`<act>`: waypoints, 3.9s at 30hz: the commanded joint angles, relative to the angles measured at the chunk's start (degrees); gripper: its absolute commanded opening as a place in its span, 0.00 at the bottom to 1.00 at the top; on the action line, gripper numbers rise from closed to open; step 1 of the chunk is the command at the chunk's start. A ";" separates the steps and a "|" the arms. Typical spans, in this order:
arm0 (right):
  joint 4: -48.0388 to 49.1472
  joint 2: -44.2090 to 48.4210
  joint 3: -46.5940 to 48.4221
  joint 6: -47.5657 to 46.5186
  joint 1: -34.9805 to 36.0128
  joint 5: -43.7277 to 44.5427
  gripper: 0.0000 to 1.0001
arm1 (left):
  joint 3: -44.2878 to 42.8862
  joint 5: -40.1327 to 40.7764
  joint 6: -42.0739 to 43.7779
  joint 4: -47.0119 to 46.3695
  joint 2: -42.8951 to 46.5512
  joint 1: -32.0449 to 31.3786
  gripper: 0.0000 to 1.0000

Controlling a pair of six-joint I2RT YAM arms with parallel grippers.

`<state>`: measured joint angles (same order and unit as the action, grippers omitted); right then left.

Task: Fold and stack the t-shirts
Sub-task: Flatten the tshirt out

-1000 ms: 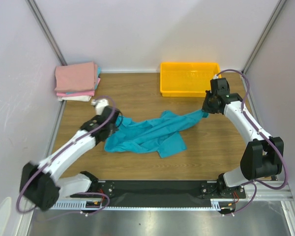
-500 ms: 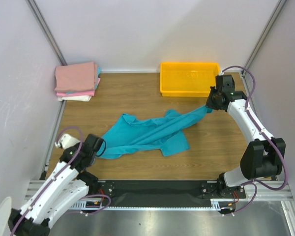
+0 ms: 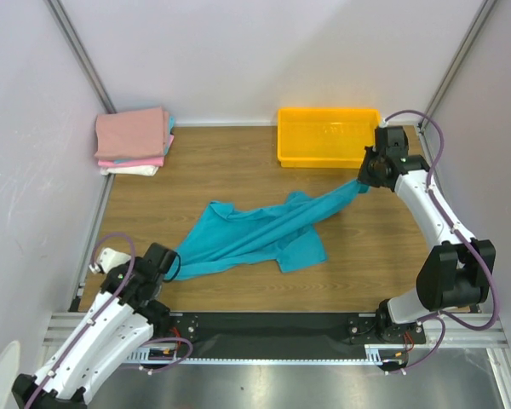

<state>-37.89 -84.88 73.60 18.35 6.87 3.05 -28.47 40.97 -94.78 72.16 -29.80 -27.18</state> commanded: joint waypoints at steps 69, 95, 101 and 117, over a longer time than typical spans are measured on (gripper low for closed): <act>18.20 -6.08 -18.85 9.86 16.59 -6.83 0.57 | -10.47 -0.10 50.49 -36.65 -14.67 0.46 0.02; -7.34 2.07 -17.96 11.00 16.16 1.00 0.00 | -11.61 -0.45 46.80 -30.85 -11.78 0.46 0.01; -21.16 11.56 -21.83 16.89 15.88 -5.67 0.00 | -11.17 -0.63 43.55 -27.87 -10.37 0.46 0.01; -31.63 18.36 -18.17 18.49 16.94 -3.58 0.54 | -15.63 -4.95 39.94 -19.17 -8.60 0.20 0.78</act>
<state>-69.23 -64.29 49.60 38.50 24.12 -1.91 -39.07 35.27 -54.76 52.01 -37.93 -27.09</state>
